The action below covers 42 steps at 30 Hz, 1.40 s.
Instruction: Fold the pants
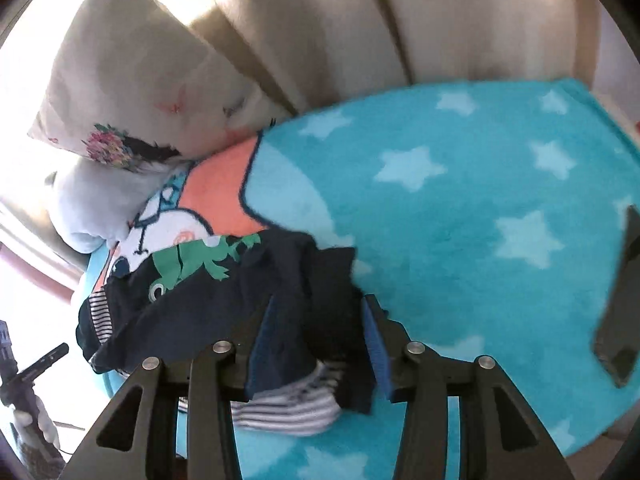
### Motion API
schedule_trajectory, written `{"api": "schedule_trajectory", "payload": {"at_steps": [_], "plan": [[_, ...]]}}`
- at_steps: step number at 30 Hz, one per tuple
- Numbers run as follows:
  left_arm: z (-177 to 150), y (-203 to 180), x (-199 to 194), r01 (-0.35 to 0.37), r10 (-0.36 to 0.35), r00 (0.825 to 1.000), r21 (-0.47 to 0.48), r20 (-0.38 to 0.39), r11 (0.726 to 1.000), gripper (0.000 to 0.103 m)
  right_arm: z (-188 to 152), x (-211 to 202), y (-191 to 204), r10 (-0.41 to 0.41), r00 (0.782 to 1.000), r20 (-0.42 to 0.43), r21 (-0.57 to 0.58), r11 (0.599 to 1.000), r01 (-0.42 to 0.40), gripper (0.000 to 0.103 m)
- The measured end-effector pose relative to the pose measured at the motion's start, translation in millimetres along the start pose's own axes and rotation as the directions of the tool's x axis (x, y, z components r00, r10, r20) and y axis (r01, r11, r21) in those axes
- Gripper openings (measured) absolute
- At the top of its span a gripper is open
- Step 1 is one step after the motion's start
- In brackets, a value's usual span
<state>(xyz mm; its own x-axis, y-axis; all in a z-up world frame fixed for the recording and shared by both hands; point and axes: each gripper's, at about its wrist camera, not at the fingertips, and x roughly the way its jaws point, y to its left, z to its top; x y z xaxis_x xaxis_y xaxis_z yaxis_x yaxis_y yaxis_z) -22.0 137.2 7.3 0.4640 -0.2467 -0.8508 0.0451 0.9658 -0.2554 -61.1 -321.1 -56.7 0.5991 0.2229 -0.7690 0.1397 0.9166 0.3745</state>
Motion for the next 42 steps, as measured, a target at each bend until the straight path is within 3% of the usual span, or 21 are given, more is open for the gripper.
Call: {"api": "schedule_trajectory", "payload": {"at_steps": [1,5,9,12,14,19,20,22,24,28,30,34,36,38,39,42], "plan": [[1.7,0.2,-0.5,0.0,0.0,1.0,-0.01,0.007,1.0,0.024,0.9,6.9,0.6,0.001,1.0,-0.03,0.005,1.0,-0.001,0.01],[9.0,4.4,-0.6,0.001,0.0,1.0,-0.056,0.028,0.998,0.024,-8.2,-10.2,0.5,0.018,1.0,-0.022,0.016,1.0,-0.017,0.009],[18.8,0.7,5.1,0.035,-0.032,0.999,-0.078,0.034,0.996,0.024,-20.6,-28.6,-23.7,-0.03,0.999,-0.026,0.068,0.997,0.032,0.008],[29.6,-13.3,16.3,0.065,-0.064,0.998,-0.052,0.017,0.997,0.025,-25.8,-24.2,-42.3,-0.058,0.997,-0.049,0.113,0.992,0.064,0.008],[37.0,-26.9,28.4,0.073,-0.073,0.997,-0.009,-0.006,0.997,0.026,-29.8,-18.6,-49.4,-0.033,0.998,-0.062,0.153,0.987,0.042,0.009],[49.1,-32.8,83.4,-0.038,0.039,0.996,0.003,-0.08,0.999,0.026,-29.9,-15.0,-44.0,-0.045,0.998,-0.053,0.14,0.989,0.052,0.011],[51.2,-28.5,94.3,-0.08,0.079,0.993,-0.003,-0.086,0.997,0.023,-29.0,-14.1,-44.1,-0.049,0.997,-0.052,0.139,0.989,0.056,0.011],[54.8,-18.4,112.4,-0.112,0.109,0.989,-0.021,-0.095,0.994,0.006,-26.7,-11.4,-46.0,-0.05,0.997,-0.051,0.145,0.988,0.057,0.012],[57.8,-12.3,118.9,-0.114,0.112,0.992,-0.037,-0.062,0.993,0.003,-24.8,-8.2,-46.7,-0.049,0.997,-0.052,0.147,0.988,0.056,0.012],[59.1,-14.8,123.8,-0.14,0.139,0.99,-0.012,-0.037,0.99,0.003,-22.3,2.7,-45.0,-0.075,0.995,-0.059,0.119,0.989,0.082,0.016],[55.8,-12.3,120.5,-0.117,0.117,0.993,-0.006,-0.033,0.993,0.003,-22.7,2.4,-43.4,-0.086,0.995,-0.057,0.097,0.991,0.091,0.018],[56.1,8.1,97.1,0.004,-0.008,0.999,-0.088,-0.051,0.996,0.003,-26.6,-12.0,-53.8,-0.062,0.997,-0.036,0.131,0.989,0.066,0.05],[54.2,16.5,77.3,0.019,-0.024,0.999,-0.115,-0.039,0.993,0.003,-30.4,-23.5,-61.2,-0.04,0.999,-0.01,0.169,0.985,0.041,0.053],[51.4,15.1,53.8,0.015,-0.016,1.0,-0.112,-0.007,0.994,0.007,-34.2,-38.8,-69.1,-0.058,0.998,0.025,0.202,0.978,0.051,0.054],[50.8,11.0,44.5,0.009,-0.008,1.0,-0.094,0.011,0.996,0.014,-35.7,-45.5,-71.6,-0.072,0.997,0.042,0.214,0.975,0.061,0.054],[46.6,-14.1,27.3,0.064,-0.063,0.997,-0.026,0.043,0.998,0.027,-39.6,-63.9,-71.4,-0.077,0.991,0.106,0.235,0.971,0.05,0.054]]}}
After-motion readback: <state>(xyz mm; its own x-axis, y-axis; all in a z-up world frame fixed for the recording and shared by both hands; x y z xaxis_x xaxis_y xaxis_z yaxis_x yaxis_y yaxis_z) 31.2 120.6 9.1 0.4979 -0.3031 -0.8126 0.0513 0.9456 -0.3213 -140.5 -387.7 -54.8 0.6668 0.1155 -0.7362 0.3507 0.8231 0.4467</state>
